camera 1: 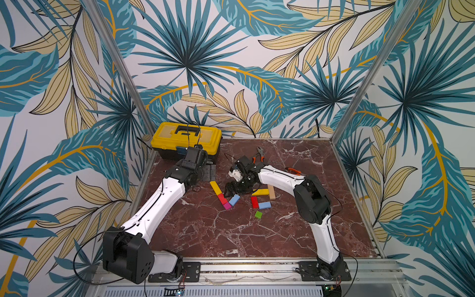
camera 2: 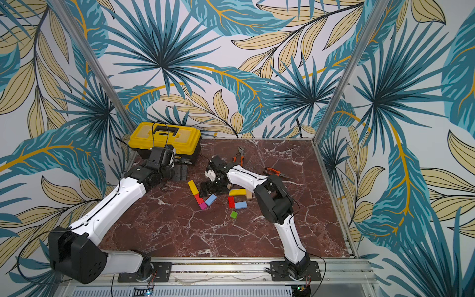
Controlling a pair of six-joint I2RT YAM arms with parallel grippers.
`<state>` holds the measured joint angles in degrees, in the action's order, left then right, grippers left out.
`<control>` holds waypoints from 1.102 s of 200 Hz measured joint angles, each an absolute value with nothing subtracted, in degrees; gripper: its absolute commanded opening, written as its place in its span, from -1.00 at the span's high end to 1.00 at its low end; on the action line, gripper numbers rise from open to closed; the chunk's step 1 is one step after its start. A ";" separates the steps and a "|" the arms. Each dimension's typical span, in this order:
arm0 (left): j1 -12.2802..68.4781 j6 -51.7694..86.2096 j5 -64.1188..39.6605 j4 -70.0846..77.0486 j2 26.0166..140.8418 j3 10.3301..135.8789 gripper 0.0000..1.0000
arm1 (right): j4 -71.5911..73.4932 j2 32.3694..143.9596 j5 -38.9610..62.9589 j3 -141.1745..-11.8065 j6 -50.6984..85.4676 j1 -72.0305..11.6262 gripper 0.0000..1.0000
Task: Assemble the letter v with building blocks
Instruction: Assemble the building block at the center of the board.
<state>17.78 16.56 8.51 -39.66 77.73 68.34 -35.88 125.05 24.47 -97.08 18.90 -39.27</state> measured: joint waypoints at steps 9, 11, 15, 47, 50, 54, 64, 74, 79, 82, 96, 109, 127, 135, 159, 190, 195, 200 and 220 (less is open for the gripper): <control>17.78 16.56 8.49 -39.66 77.73 68.34 -0.99 | -35.88 125.05 24.49 -97.08 18.90 -39.35 -0.99; 17.78 16.56 8.49 -39.64 77.73 68.34 -0.99 | -35.88 125.05 24.51 -97.08 18.90 -39.38 -0.99; 17.78 16.56 8.45 -39.66 77.73 68.34 -0.99 | -35.88 125.05 24.49 -97.08 18.90 -39.42 -0.99; 17.76 16.56 8.27 -39.66 77.73 68.34 -1.00 | -35.88 125.05 24.49 -97.08 18.90 -39.55 -0.99; 17.76 16.56 8.25 -39.66 77.73 68.34 -1.00 | -35.88 125.05 24.49 -97.08 18.90 -39.55 -0.99; 17.78 16.56 8.21 -39.66 77.73 68.34 -1.00 | -35.88 125.05 24.49 -97.08 18.90 -39.55 -0.99; 17.76 16.56 8.10 -39.64 77.73 68.34 -0.99 | -35.88 125.05 24.49 -97.08 18.90 -39.53 -0.99; 17.74 16.56 8.08 -39.64 77.73 68.34 -0.99 | -35.88 125.05 24.49 -97.08 18.90 -39.53 -0.99; 17.74 16.53 8.08 -39.66 77.73 68.34 -0.99 | -35.88 125.05 24.49 -97.08 18.90 -39.55 -0.99; 17.74 16.53 8.08 -39.64 77.73 68.34 -0.99 | -35.88 125.05 24.49 -97.06 18.90 -39.55 -0.99; 17.72 16.53 8.08 -39.66 77.73 68.34 -0.99 | -35.88 125.05 24.49 -97.06 18.90 -39.55 -0.99; 17.72 16.53 8.03 -39.62 77.73 68.25 -0.99 | -35.88 125.05 24.49 -97.01 18.92 -39.53 -0.99; 17.63 16.56 7.88 -39.62 77.73 68.20 -0.99 | -35.88 125.05 24.49 -96.88 19.07 -39.55 -0.99; 17.61 16.53 7.86 -39.59 77.73 68.23 -0.99 | -35.88 125.05 24.49 -96.75 19.07 -39.55 -0.99; 17.54 16.53 7.86 -39.62 77.73 68.20 -0.99 | -35.88 125.05 24.49 -96.36 19.11 -39.55 -0.99; 17.52 16.53 7.84 -39.62 77.73 68.20 -0.99 | -35.88 125.05 24.49 -96.23 19.29 -39.55 -0.99; 17.52 16.53 7.81 -39.62 77.73 68.18 -0.99 | -35.88 125.05 24.49 -96.20 19.29 -39.57 -0.99; 17.52 16.53 7.79 -39.62 77.73 68.16 -0.99 | -35.88 125.05 24.47 -96.18 19.29 -39.59 -0.99; 17.52 16.53 7.68 -39.59 77.73 68.16 -0.99 | -35.88 125.05 24.47 -96.14 19.31 -39.75 -0.99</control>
<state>17.52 16.53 7.68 -39.59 77.73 68.16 -35.88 125.05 24.47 -96.14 19.31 -39.75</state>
